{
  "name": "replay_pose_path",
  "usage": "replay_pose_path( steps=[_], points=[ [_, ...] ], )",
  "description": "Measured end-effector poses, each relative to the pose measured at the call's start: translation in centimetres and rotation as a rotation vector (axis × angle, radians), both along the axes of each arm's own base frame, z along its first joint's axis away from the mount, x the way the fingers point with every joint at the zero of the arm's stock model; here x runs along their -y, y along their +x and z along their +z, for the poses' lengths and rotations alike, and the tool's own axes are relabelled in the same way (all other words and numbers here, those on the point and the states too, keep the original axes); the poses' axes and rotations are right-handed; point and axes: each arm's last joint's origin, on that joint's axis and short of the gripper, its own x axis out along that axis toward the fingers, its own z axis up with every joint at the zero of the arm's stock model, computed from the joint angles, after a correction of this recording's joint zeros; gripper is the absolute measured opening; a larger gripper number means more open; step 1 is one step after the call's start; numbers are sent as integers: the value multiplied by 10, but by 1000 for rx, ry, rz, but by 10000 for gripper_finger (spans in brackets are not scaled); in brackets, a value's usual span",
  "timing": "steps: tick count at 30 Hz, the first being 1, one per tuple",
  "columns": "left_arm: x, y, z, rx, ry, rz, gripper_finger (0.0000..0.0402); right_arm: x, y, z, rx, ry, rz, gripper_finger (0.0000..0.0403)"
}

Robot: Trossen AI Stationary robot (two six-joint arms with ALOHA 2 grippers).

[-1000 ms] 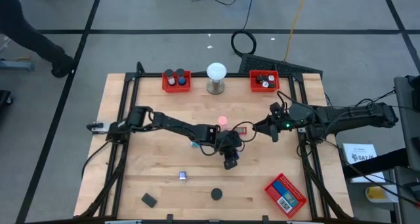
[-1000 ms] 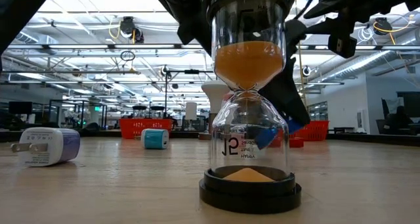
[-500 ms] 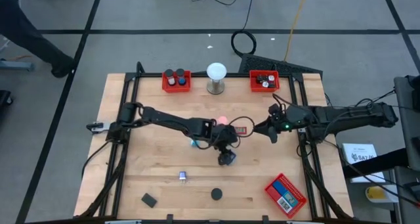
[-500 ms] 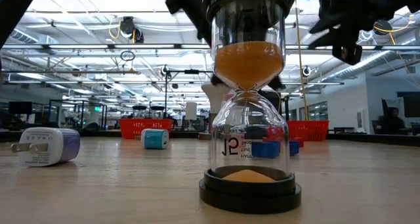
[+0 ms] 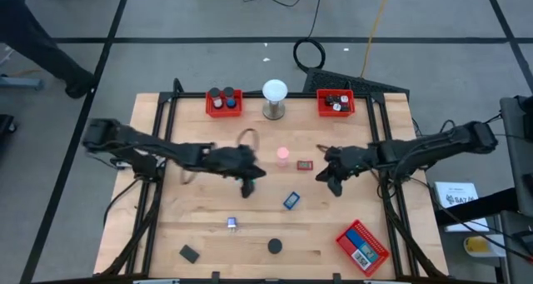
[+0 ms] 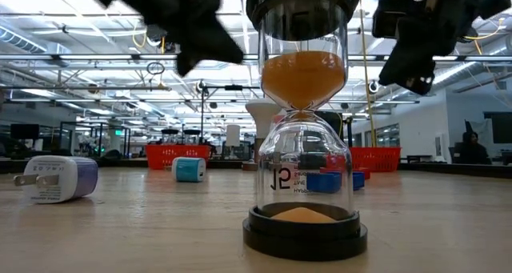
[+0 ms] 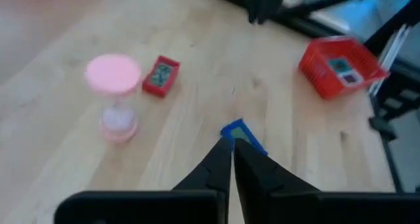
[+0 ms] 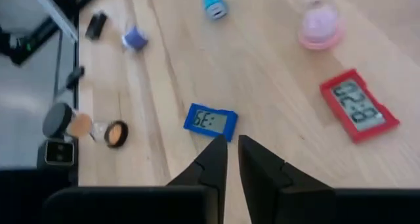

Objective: Pick & Place Office items
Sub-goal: Put the blue digital clock into the bottom right red bin

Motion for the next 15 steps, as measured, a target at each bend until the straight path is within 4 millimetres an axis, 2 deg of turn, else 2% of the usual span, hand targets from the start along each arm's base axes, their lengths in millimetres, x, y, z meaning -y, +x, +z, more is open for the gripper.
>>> replay_pose_path(
  steps=[4,8,11,15],
  points=[
    [0,-41,-11,152,11,56,13,-9,19,3,-37,-46,92,34],
    [-4,-71,-22,280,-7,79,3,-14,42,6,-89,-75,180,51],
    [-7,-87,-28,378,-9,99,8,-18,59,5,-141,-97,233,69],
    [-10,-106,-39,419,-4,111,3,-23,84,3,-181,-138,312,97]
  ],
)
